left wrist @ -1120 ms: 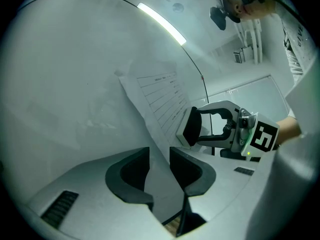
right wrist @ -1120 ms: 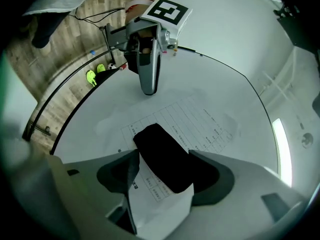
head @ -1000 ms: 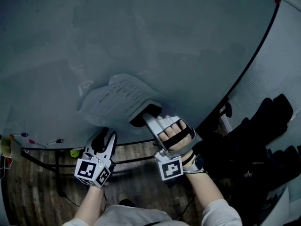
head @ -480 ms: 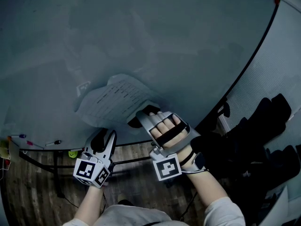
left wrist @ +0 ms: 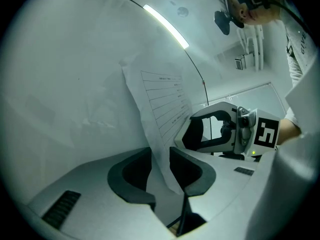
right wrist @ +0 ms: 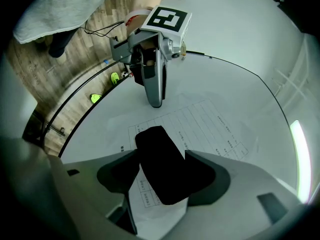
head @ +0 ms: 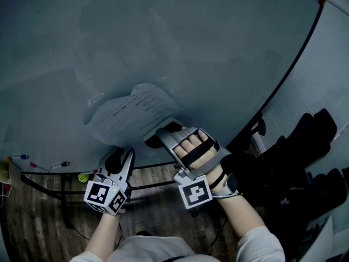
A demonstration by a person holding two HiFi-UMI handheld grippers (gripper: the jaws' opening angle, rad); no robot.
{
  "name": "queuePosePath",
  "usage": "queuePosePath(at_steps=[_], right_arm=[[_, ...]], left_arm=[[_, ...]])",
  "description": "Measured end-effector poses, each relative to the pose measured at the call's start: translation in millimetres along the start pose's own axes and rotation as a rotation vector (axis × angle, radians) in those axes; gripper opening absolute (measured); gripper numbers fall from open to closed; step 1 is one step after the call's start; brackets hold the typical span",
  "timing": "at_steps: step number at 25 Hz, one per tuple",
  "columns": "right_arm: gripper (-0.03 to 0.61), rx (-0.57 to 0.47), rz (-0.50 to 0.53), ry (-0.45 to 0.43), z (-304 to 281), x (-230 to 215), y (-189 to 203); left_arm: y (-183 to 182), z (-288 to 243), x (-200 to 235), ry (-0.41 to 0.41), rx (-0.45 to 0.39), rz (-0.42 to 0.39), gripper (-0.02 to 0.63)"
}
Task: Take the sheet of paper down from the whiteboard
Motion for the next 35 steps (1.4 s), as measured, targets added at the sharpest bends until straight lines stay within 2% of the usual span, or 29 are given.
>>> queuePosePath(at_steps=[3,6,12,35], right_arm=[[0.295,-0.013,-0.013,0.015,0.9,0.4,-0.3],[0.295,-0.020,-0.033,0.027,1.0,0.7,-0.3],[0.295,-0.028,-0.050,0.037,-0.1,1.6,-0.8],[0.282,-0.003,-0.097,0.068,3.4,2.6,2.9]], left_arm=[[-2.0,-1.3,2.4,-0.001,-0.019,0.014,0.121],[-4.4,-2.5,4.7,0.005,-0.037,0.024,0.078],[-7.7,-4.1,3.9,0.012,-0.045,0.026,0.040],[-12.7,-2.7,-0.8,0.022,-0.073,0.045,0.018]])
Point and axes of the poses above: the fingertips, and each gripper's own axes: z backward along the fingers, x to its left, y out of its underside, the point moved 4 cm from there along z, backward along the fingers, and after that the axes turned 5 degrees about y, right-handed, at the moved point
